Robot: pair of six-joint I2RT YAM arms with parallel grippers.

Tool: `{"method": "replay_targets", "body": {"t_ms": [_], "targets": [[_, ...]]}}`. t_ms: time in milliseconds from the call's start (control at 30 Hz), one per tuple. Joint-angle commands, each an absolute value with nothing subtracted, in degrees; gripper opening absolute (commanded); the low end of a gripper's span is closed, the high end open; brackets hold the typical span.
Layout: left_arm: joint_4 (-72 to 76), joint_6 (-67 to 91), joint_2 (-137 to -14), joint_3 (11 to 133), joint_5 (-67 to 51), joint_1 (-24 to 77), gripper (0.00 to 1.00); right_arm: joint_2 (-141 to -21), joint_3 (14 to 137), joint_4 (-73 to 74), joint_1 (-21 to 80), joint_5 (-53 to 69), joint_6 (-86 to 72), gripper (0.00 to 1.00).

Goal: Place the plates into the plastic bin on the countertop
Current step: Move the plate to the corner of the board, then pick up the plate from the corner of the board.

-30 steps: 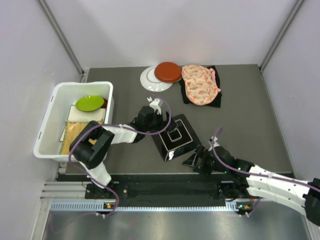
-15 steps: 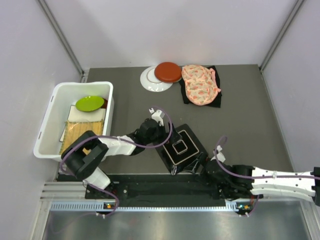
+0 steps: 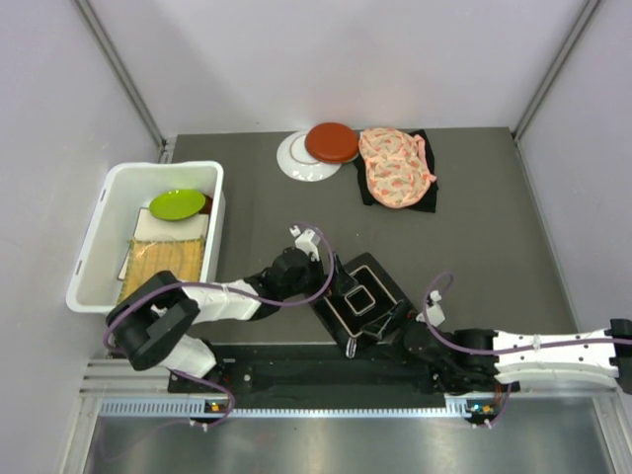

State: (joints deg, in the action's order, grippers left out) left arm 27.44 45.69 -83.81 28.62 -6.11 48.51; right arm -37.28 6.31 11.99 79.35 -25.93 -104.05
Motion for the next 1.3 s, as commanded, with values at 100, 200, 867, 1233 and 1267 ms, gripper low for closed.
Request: {"method": "replay_targets", "body": {"t_ms": [100, 200, 867, 1233, 1267], "targets": [[25.05, 50.18, -81.92, 25.84, -7.47, 52.47, 0.95, -43.41, 6.06, 3.44, 84.37, -32.51, -108.45, 0.92], [25.14, 50.54, -81.12, 25.49, -7.12, 53.17, 0.95, -45.34, 5.63, 0.71, 85.69, -35.14, -108.9, 0.92], [25.49, 51.94, -79.02, 24.61, -6.94, 54.23, 0.95, -36.56, 7.3, -11.85, 88.42, -46.49, -89.67, 0.9], [29.0, 55.37, -78.31, 24.17, -7.38, 56.77, 0.94, -35.07, 5.63, -19.76, 88.42, -49.74, -82.45, 0.9], [29.26, 55.63, -78.22, 24.08, -7.3, 57.21, 0.94, -35.07, 5.63, -19.6, 88.42, -50.09, -82.35, 0.9]]}}
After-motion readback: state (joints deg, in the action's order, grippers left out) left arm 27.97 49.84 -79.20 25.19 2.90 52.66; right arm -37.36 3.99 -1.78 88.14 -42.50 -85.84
